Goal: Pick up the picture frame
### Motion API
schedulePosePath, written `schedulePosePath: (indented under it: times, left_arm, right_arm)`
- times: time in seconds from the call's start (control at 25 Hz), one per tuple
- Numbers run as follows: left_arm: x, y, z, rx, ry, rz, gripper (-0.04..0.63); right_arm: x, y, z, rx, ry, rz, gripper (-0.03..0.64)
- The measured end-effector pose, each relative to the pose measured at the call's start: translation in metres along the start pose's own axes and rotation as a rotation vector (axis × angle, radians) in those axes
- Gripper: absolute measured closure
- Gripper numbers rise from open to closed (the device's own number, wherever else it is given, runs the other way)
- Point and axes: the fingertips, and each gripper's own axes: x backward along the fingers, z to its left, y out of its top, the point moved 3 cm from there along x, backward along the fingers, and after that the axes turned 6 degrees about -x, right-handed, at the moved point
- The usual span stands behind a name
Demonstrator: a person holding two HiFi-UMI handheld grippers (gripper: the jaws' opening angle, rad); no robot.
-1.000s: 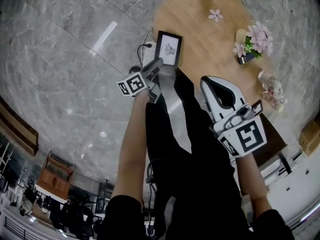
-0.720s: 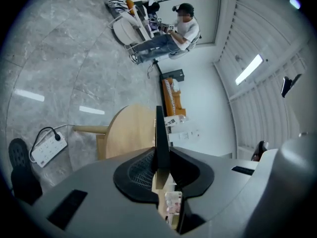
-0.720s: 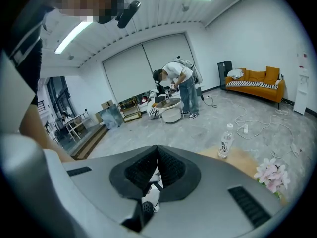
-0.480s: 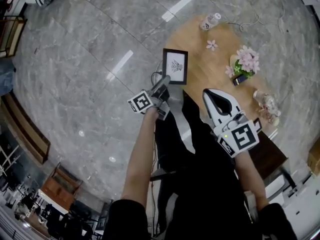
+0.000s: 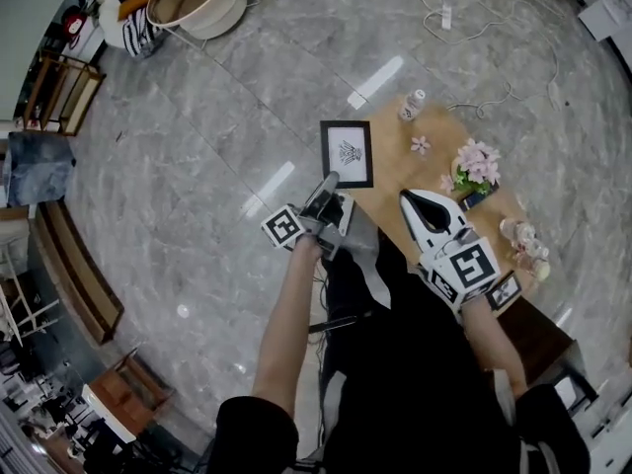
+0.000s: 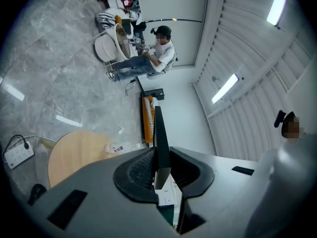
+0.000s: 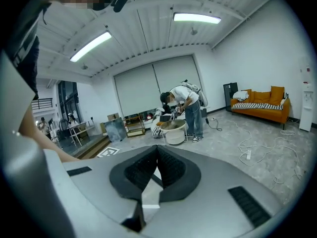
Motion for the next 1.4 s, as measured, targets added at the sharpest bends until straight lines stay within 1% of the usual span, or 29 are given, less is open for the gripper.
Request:
schedulePosePath:
  times: [0.08,0.28,0.52,0.6,0.72,0.88,1.04,1.24,1.32,1.4]
  left_arm:
    - [-0.002,0.006,-0.021,-0.016,-0.012,-0.025,0.523]
    - [0.001,0.011,-0.072,-0.021,-0.045,-0.103,0.523]
    - [0.026,0.013,-0.132,-0.034,-0.061,-0.243,0.523]
    - [0.038,0.012,-0.15,-0.025,-0.056,-0.287,0.523]
    - [0.061,0.007,-0.171,-0.02,-0.044,-0.346,0.523]
    - [0.084,0.006,-0.186,-0.02,-0.034,-0.421,0.523]
    - [0.093,-0.001,-0.196,-0.019,-0.036,-0.444,0.523]
    - [0.104,-0.005,-0.191,0.006,-0.038,-0.46,0.523]
    - [0.116,-0.011,-0.195,0.007,-0.038,-0.453,0.523]
    - [0.139,-0.024,-0.202,0.01,-0.046,-0.442,0.523]
  right_arm:
    - [0.005,0.01,0.0,0.015,0.013,-0.023,0.604]
    - [0.017,0.028,0.0,0.03,0.049,-0.061,0.603]
    - [0.037,0.053,0.006,0.04,0.084,-0.091,0.604]
    - [0.041,0.058,0.009,0.048,0.1,-0.094,0.604]
    - [0.048,0.059,0.018,0.055,0.121,-0.093,0.604]
    - [0.051,0.061,0.027,0.061,0.152,-0.088,0.604]
    - [0.054,0.059,0.035,0.069,0.18,-0.081,0.603]
    - [0.046,0.05,0.042,0.075,0.192,-0.072,0.604]
    - [0.052,0.047,0.053,0.08,0.191,-0.073,0.603]
    - [0.067,0.038,0.073,0.086,0.182,-0.074,0.604]
